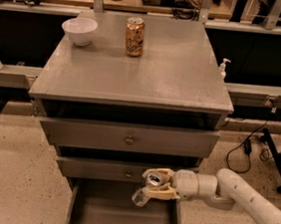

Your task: Pick redbull can from bottom drawer and place on counter

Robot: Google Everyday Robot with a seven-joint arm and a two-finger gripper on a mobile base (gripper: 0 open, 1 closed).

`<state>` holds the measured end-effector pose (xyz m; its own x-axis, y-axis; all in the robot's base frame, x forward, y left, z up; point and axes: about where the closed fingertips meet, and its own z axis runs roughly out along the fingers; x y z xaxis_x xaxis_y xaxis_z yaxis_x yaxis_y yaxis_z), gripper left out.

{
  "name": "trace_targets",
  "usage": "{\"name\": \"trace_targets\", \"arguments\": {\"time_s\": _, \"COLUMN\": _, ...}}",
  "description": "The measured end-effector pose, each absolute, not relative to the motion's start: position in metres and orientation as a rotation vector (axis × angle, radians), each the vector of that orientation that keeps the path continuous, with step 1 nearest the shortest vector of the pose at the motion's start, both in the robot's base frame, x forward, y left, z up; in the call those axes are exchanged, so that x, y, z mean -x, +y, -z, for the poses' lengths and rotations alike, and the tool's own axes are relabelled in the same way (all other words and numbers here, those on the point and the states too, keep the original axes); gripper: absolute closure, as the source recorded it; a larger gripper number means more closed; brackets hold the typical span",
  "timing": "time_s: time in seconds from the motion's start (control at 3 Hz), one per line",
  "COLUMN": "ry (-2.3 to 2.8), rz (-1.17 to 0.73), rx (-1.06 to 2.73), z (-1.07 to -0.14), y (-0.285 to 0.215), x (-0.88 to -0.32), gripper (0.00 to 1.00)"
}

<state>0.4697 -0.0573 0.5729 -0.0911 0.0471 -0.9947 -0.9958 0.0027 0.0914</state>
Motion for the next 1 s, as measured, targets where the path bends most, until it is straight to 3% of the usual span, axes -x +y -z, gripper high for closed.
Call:
{"name": "trace_targets", "arguments": {"time_s": 0.33, "ry": 1.208, "rz": -1.290, "rx": 1.227, "z": -0.662, "y": -0.092, "x": -0.447, "gripper": 1.00}}
{"name": "trace_targets", "arguments": {"time_s": 0.67, "ry": 1.166, "rz": -1.141, "rx": 1.359, "z": -0.756, "y": -0.109, "x": -0.437, "gripper": 1.00}}
{"name": "trace_targets", "arguments": {"time_s": 1.0, "ry": 1.166, "rz": -1.141, "rx": 1.359, "z": -0.756, "y": -0.109, "x": -0.437, "gripper": 1.00}}
